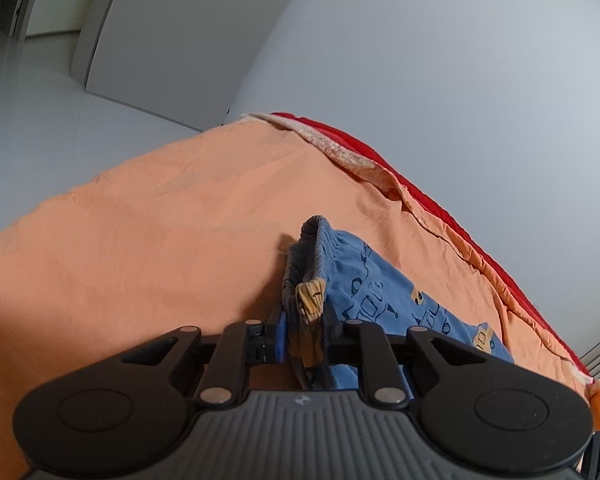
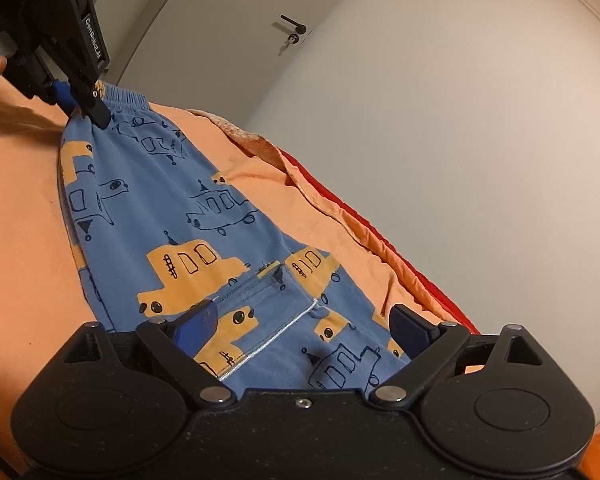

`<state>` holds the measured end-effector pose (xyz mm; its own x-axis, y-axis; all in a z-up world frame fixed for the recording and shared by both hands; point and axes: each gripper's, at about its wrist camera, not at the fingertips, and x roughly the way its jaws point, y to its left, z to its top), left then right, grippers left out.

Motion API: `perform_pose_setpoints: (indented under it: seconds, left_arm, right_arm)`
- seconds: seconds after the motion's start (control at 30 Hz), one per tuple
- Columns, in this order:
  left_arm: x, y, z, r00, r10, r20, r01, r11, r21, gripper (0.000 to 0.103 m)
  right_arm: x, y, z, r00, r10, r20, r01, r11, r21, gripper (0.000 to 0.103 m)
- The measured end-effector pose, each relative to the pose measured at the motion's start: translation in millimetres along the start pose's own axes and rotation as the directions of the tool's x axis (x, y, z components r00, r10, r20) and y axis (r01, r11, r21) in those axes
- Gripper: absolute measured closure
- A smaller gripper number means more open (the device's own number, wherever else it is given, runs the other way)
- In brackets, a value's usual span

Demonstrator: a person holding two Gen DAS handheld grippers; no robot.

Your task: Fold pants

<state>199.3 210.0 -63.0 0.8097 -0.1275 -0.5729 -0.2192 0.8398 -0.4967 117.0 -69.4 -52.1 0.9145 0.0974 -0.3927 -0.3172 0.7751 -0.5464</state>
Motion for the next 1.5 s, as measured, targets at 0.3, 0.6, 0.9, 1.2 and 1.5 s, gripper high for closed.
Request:
perform_pose_setpoints:
  seconds: [0.3, 0.6, 0.9, 1.2, 1.5]
  left_arm:
    - [-15.9, -30.8, -4.4, 0.995, 0.039, 0.087, -0.054, 0.982, 0.182, 0.086]
    - [-42.5, -76.5, -1.2, 0.99, -0.007, 0.138, -0.03, 0.964, 0.264, 0.086]
    - [-72.4, -179.3, -32.2, 0.976, -0.152, 0.153, 0.051, 0.853, 0.52, 0.086]
    - [-64.1, -284.2, -108.1, 0.954, -0.3, -0.015, 0.214, 0.642, 0.737, 0.086]
    - [-19.6, -319.1, -199.2, 0.962, -0.203, -0.18, 0.258, 0.474, 0.842, 0.084]
  right_arm:
    - [-21.1, -20.5, 9.3, 0.996, 0.087, 0.014, -0.088, 0.994, 0.062, 0.005]
    - [-55.0, -56.1, 0.9, 0.997, 0.047, 0.065, -0.055, 0.99, 0.127, 0.001]
    - [-68.1, -102.2, -44.9, 0.999, -0.045, 0.004, 0.043, 0.968, 0.245, 0.001]
    - [-86.8, -159.8, -122.9, 0.979, -0.147, -0.141, 0.191, 0.903, 0.386, 0.001]
    - [-108.1, -186.2, -181.7, 0.963, -0.167, -0.21, 0.244, 0.869, 0.431, 0.001]
